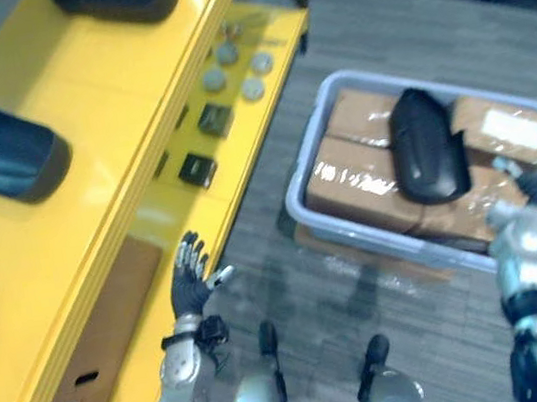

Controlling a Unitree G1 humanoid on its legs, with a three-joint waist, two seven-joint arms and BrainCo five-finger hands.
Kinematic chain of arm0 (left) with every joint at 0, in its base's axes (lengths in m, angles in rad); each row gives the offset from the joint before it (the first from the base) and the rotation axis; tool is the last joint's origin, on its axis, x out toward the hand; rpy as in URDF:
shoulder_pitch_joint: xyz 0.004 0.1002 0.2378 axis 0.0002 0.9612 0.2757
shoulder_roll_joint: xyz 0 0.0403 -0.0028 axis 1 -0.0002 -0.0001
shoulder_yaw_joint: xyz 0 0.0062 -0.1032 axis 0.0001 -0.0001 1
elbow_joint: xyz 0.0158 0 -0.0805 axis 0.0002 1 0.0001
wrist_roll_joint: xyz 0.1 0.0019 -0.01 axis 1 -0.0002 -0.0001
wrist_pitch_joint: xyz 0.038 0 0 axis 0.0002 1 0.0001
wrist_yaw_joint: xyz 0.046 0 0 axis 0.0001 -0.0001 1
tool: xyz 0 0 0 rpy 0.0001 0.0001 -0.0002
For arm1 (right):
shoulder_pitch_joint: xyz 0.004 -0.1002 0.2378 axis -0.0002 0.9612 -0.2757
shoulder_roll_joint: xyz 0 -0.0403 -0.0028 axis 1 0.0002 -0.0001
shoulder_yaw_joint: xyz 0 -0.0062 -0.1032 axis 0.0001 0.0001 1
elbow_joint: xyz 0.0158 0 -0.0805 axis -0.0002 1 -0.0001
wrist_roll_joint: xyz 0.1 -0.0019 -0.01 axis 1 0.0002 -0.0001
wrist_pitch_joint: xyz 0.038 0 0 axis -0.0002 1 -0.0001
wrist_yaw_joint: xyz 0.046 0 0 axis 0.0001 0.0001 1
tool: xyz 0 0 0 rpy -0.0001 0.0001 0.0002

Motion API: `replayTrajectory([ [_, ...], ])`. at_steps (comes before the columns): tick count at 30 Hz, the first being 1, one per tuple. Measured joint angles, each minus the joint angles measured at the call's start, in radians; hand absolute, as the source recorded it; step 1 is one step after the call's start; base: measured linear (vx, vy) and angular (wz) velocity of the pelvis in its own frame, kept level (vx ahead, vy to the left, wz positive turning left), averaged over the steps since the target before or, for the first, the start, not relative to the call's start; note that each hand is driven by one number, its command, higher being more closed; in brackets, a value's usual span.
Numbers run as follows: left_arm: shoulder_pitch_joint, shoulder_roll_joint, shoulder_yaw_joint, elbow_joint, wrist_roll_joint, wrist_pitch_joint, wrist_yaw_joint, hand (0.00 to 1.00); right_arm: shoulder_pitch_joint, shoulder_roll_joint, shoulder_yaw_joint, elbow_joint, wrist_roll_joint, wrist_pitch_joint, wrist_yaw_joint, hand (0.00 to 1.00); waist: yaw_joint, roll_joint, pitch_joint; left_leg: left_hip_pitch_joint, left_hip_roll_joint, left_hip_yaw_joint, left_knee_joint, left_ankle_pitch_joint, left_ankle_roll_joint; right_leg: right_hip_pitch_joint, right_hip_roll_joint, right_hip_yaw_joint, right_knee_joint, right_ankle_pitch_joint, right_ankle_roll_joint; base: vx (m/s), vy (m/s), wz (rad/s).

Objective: Walk over and take plastic housings, then place them on the shelf

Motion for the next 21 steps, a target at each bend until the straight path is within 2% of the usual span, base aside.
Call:
replayTrajectory([
  [2,-0.005,0.000,-0.055,0.017,-0.001,-0.004,-0.005,0.00,-0.069,-0.045,0.050,0.041,0.000,0.007,-0.010,0.00,0.013,0.011,0.006,-0.015,0.001,-0.006,0.008,0.000,0.000,-0.005,0.002,0.000,0.000,0.010,-0.006,-0.01,0.039,0.16],
  [5,-0.004,-0.001,-0.115,0.061,-0.006,-0.018,-0.021,0.00,-0.161,-0.095,0.114,0.111,-0.001,0.059,-0.020,0.00,0.031,0.012,0.007,-0.045,-0.002,-0.009,0.019,0.000,0.000,-0.029,0.000,0.000,0.010,0.012,-0.009,-0.03,0.047,0.10],
  [7,-0.007,-0.002,-0.139,0.086,-0.032,-0.024,-0.024,0.00,-0.206,-0.123,0.116,0.161,-0.001,0.088,-0.033,0.00,0.034,0.023,0.014,-0.062,-0.004,-0.019,0.025,0.000,0.001,-0.041,-0.002,-0.002,0.020,0.012,-0.009,-0.06,0.052,0.17],
  [9,-0.014,-0.007,-0.167,0.110,-0.035,-0.035,-0.024,0.00,-0.254,-0.178,0.125,0.221,0.000,0.124,-0.032,0.00,0.038,0.058,0.034,-0.083,-0.008,-0.036,0.043,-0.002,0.006,-0.051,-0.005,-0.002,0.039,0.012,-0.009,-0.09,0.067,0.19],
  [13,-0.024,-0.025,-0.188,0.143,-0.040,-0.048,-0.016,0.00,-0.323,-0.226,0.165,0.287,-0.003,0.201,-0.031,0.00,0.055,0.092,0.050,-0.124,-0.007,-0.032,0.047,0.009,0.015,-0.093,-0.004,-0.001,0.041,0.007,-0.013,-0.09,0.023,-0.03],
  [15,-0.021,-0.024,-0.212,0.161,-0.040,-0.064,-0.003,0.00,-0.330,-0.226,0.166,0.309,-0.009,0.244,-0.051,0.00,0.058,0.093,0.050,-0.141,-0.005,-0.033,0.043,0.019,0.014,-0.110,-0.002,-0.001,0.041,0.002,-0.016,-0.07,-0.010,0.01],
  [17,-0.016,-0.025,-0.246,0.185,-0.040,-0.076,0.016,0.00,-0.330,-0.228,0.165,0.342,-0.013,0.283,-0.125,0.00,0.057,0.093,0.050,-0.143,-0.002,-0.036,0.042,0.022,0.013,-0.111,0.001,-0.002,0.043,-0.004,-0.023,-0.05,-0.020,0.03],
  [19,-0.009,-0.027,-0.260,0.184,-0.040,-0.086,0.021,0.00,-0.337,-0.244,0.165,0.342,-0.013,0.302,-0.173,0.00,0.057,0.094,0.050,-0.151,-0.001,-0.035,0.042,0.026,0.014,-0.125,0.001,0.000,0.052,-0.009,-0.031,-0.05,-0.011,-0.02],
  [21,-0.007,-0.028,-0.262,0.184,-0.040,-0.091,0.022,0.00,-0.351,-0.259,0.164,0.357,-0.013,0.308,-0.186,0.00,0.057,0.094,0.050,-0.157,-0.001,-0.034,0.033,0.035,0.013,-0.138,0.001,0.001,0.053,-0.010,-0.031,-0.06,-0.014,-0.01],
])
